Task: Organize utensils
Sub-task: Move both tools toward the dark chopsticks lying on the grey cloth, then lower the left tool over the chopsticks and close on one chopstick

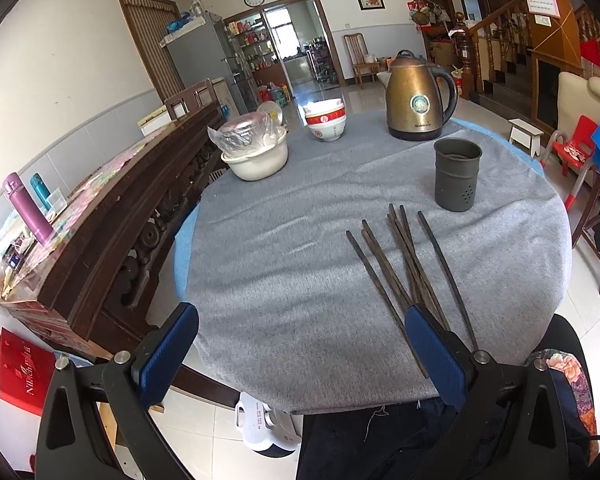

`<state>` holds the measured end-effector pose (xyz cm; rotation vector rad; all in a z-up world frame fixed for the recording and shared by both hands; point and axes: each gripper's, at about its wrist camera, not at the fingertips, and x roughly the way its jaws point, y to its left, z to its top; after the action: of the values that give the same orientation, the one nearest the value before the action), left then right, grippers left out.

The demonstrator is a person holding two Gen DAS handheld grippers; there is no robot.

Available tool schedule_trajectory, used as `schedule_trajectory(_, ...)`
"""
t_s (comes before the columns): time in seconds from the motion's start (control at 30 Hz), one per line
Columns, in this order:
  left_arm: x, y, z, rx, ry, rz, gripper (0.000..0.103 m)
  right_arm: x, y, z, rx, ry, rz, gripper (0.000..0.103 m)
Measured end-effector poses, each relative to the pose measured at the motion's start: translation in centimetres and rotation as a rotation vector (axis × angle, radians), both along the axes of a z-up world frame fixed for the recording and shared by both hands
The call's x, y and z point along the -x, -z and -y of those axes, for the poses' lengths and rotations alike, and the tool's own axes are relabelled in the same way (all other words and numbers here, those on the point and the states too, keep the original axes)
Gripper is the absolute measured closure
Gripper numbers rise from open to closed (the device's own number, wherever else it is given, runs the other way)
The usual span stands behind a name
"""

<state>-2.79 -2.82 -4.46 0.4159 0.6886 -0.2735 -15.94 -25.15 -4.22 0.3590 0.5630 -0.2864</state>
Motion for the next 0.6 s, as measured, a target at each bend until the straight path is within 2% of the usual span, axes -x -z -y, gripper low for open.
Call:
schedule_trajectory(0.07,-1.0,0.5,0.0,0.004,0.001,-0.024,0.0,-1.1,0.5,0.3,-0.015,-0.013,-0.014,0.0)
schedule_trajectory(0.23,-5.8,2.5,-0.3,0.064,0.0,-0.157,0.0,-6.2,2.5,1.5,-0.058,-0.063,-0.075,0.002)
schedule_trajectory(0.4,-11.8,5.5,0.2,0.161,0.005,-0.354,0.001,-13.3,5.7,2.3,-0.119,-0.147,-0.171,0.025)
schedule_trajectory(0.5,-15.0,7.4,1.3,0.194,-0.004,-0.465,0.013,-16.9,7.8,2.7,-0.13,-0.167,-0.237,0.038)
schedule_trajectory(0.57,-16.7,8.7,2.0,0.217,-0.004,-0.533,0.019,-19.4,9.5,2.8,-0.141,-0.186,-0.286,0.051)
schedule_trajectory(0.6,-17.6,9.4,2.4,0.22,-0.017,-0.565,0.024,-20.5,10.4,2.9,-0.144,-0.19,-0.313,0.054)
